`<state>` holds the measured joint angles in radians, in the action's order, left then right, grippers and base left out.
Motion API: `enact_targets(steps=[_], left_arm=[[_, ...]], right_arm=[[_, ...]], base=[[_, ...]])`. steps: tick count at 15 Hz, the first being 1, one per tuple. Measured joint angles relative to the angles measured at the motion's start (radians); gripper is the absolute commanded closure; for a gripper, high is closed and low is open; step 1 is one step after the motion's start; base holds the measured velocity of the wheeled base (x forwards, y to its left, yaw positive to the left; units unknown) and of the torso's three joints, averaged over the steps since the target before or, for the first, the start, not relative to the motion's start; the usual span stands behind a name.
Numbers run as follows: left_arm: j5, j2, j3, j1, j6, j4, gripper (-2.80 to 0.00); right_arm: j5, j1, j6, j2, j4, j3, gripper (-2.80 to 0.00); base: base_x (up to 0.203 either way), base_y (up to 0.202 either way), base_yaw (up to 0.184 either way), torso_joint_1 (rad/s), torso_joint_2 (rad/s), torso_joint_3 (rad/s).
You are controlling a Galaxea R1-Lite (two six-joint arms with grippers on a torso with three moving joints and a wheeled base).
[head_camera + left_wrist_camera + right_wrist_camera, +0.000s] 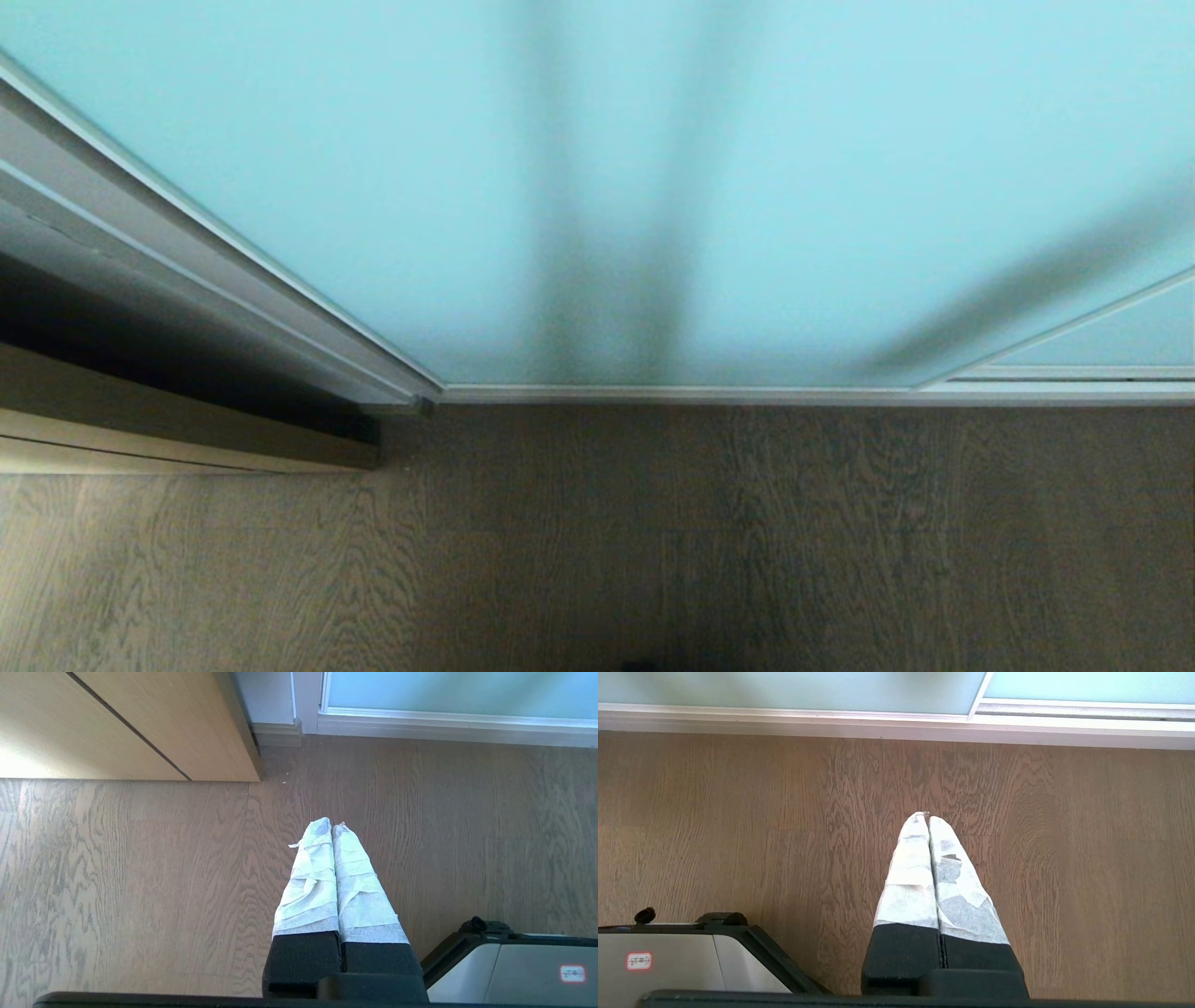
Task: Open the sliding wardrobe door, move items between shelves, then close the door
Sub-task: Open the door
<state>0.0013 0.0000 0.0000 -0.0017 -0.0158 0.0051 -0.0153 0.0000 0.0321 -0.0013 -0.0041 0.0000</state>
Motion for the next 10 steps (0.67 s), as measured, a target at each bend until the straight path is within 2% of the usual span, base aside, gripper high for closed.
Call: enact_targets(steps=[5, 8, 10], left_arm=[[0.000, 0.000, 0.000, 0.000, -0.001, -0.001, 0.00], [0.000, 0.000, 0.000, 0.000, -0.001, -0.001, 0.00], [0.000, 0.000, 0.000, 0.000, -0.001, 0.000, 0.00]], right_arm=[[0.000, 0.000, -0.005, 0.000, 0.000, 0.000, 0.00], [0.006, 0.000, -0.040, 0.000, 0.005, 0.000, 0.00], [0.010, 0.000, -0.105, 0.000, 0.007, 0.000, 0.00]], base=[[0.000, 0.000, 0.000, 0.000, 0.00, 0.000], [0.000, 0.000, 0.000, 0.000, 0.00, 0.000], [0.000, 0.000, 0.000, 0.000, 0.00, 0.000]])
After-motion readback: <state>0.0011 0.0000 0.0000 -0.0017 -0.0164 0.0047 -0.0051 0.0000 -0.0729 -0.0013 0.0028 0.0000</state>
